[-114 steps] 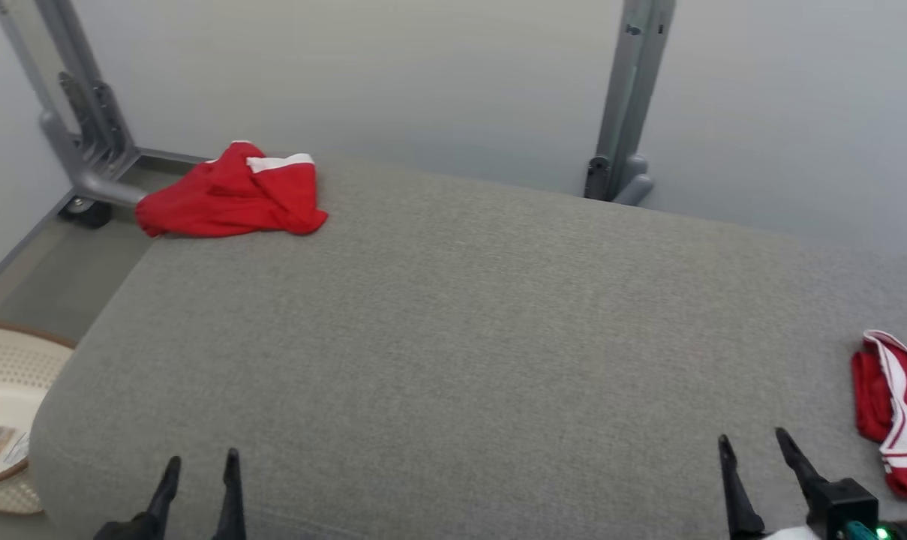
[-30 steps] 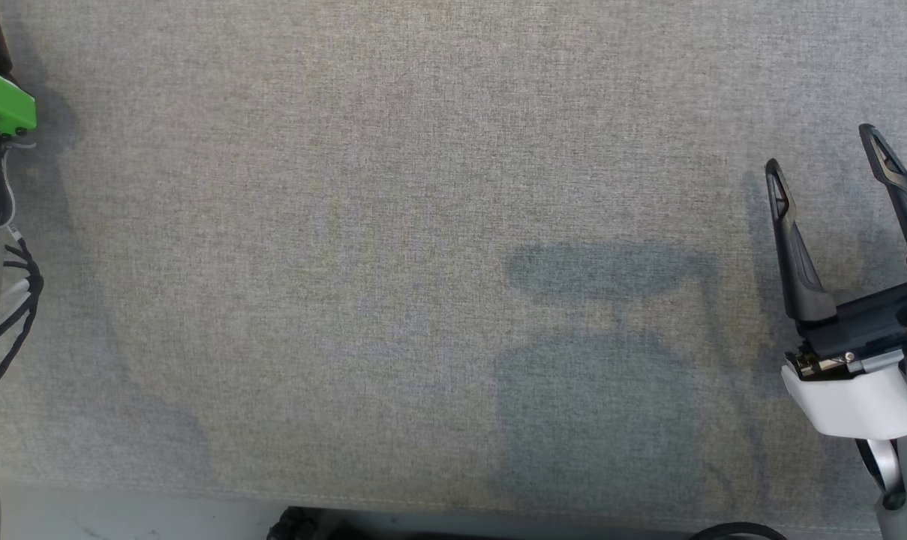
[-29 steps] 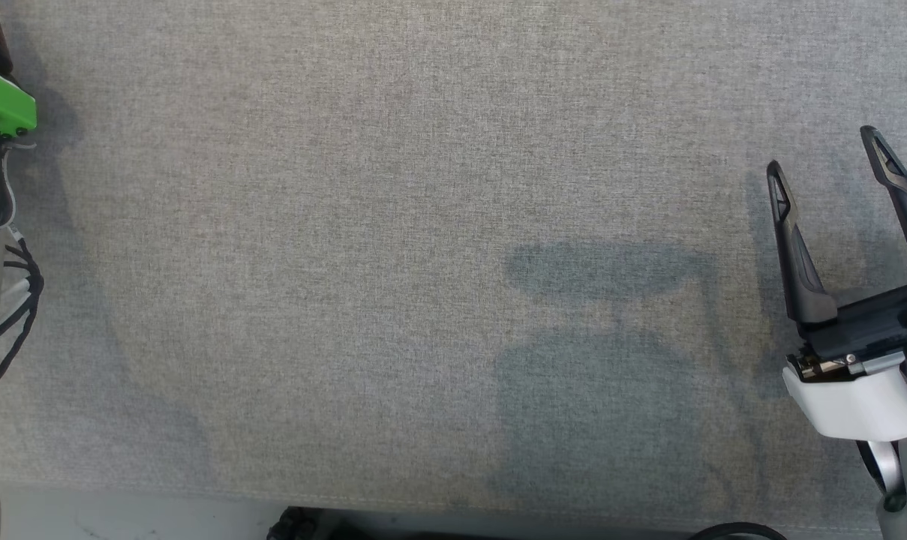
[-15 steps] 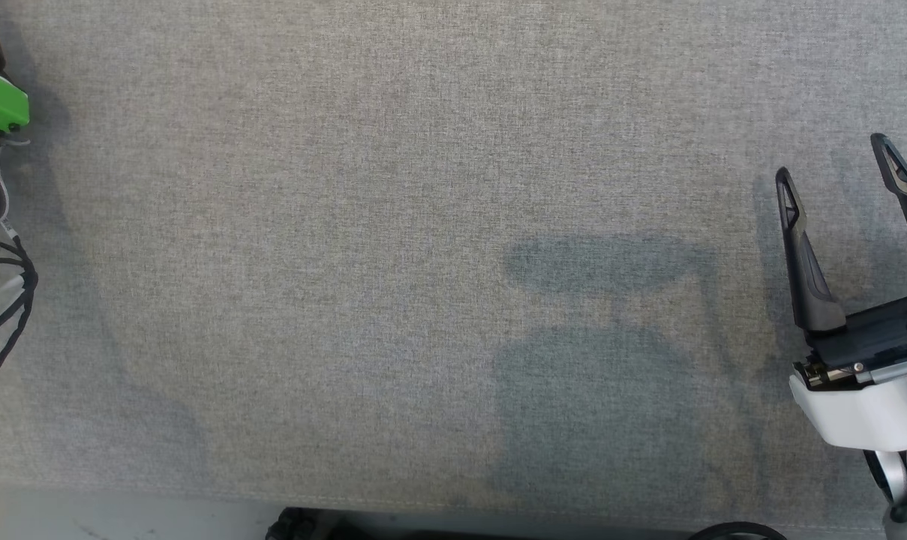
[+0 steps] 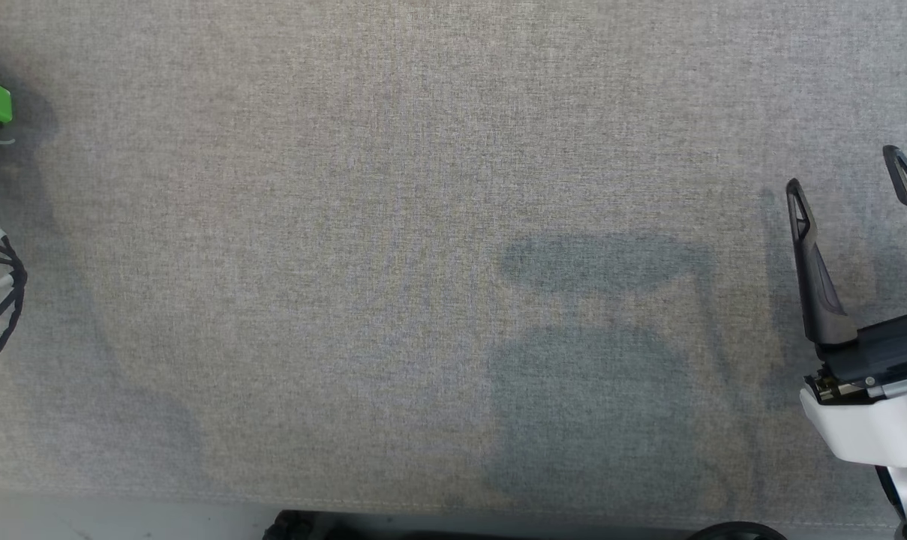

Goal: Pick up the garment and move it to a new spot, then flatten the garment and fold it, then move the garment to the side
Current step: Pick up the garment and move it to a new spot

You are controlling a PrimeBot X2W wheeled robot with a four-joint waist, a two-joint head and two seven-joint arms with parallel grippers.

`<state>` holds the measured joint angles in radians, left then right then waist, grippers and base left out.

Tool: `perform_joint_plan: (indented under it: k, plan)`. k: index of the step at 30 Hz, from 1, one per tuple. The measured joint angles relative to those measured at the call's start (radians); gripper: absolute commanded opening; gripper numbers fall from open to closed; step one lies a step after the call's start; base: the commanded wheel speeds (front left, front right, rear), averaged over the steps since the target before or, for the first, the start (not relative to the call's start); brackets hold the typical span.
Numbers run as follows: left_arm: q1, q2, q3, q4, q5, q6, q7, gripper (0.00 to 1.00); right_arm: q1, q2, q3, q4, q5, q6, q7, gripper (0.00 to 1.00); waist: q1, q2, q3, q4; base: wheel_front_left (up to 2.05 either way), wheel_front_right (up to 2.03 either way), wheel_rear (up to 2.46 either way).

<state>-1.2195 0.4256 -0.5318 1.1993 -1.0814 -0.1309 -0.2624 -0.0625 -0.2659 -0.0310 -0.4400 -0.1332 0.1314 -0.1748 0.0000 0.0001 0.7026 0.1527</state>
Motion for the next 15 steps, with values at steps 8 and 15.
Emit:
perform_joint_plan:
  k: [8, 15]
  plan:
    - [0.000, -0.003, -0.003, 0.011, 0.000, 0.000, 0.000, 0.00, 0.015, -0.002, -0.006, -0.016, 0.002, 0.000, 0.012, 1.00, 0.0000, 0.0000, -0.007, -0.003, 0.00, 0.00, 0.00]
    - [0.008, -0.010, -0.017, -0.074, 0.002, 0.000, 0.000, 0.00, 0.013, 0.008, -0.002, 0.001, 0.006, 0.000, 0.008, 1.00, 0.0000, 0.0000, -0.019, 0.006, 0.00, 0.00, 0.00]
